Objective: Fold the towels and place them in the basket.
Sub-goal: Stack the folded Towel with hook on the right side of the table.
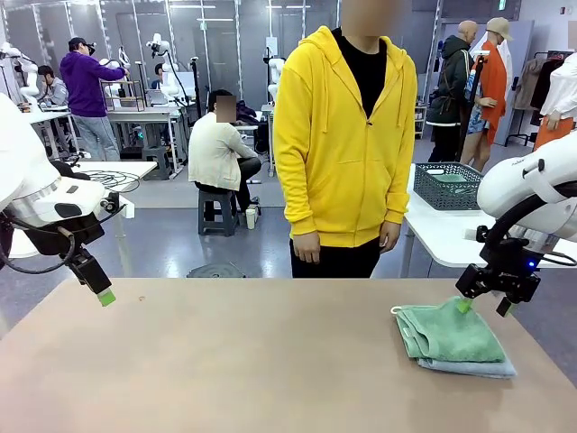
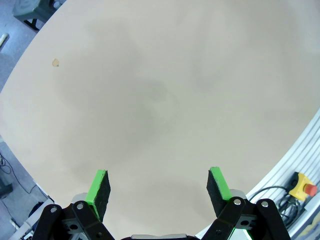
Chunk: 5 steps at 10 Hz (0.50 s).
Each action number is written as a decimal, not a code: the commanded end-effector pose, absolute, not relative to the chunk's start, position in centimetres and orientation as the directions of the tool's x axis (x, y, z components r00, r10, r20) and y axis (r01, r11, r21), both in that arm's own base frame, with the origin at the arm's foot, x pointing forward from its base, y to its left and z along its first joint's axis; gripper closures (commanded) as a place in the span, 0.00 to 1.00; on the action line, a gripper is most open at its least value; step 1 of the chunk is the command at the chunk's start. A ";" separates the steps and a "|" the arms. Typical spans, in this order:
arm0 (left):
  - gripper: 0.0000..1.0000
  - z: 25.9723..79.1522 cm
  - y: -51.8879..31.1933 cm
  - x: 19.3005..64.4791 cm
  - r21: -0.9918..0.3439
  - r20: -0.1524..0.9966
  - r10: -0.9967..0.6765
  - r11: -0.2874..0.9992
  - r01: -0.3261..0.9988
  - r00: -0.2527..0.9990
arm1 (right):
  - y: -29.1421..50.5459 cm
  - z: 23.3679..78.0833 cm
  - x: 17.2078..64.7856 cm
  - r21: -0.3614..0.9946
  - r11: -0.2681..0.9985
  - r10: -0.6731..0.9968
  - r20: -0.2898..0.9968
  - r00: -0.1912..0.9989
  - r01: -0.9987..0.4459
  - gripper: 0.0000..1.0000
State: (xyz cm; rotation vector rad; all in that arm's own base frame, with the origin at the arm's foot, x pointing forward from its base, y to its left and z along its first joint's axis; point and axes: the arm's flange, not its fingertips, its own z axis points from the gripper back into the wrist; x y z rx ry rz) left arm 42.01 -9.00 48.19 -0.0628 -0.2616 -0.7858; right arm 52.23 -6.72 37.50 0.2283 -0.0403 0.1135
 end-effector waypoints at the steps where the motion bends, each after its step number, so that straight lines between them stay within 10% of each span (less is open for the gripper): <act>1: 0.02 48.4 -9.1 42.3 0.051 0.244 -0.686 0.714 0.698 0.685 | -6.7 37.5 52.2 0.224 0.968 0.108 0.053 0.993 -0.117 0.00; 5: 0.02 55.6 -4.4 43.2 -0.162 0.279 -0.635 0.708 0.688 0.720 | -8.1 49.8 47.2 0.347 0.902 0.173 0.250 0.953 -0.255 0.00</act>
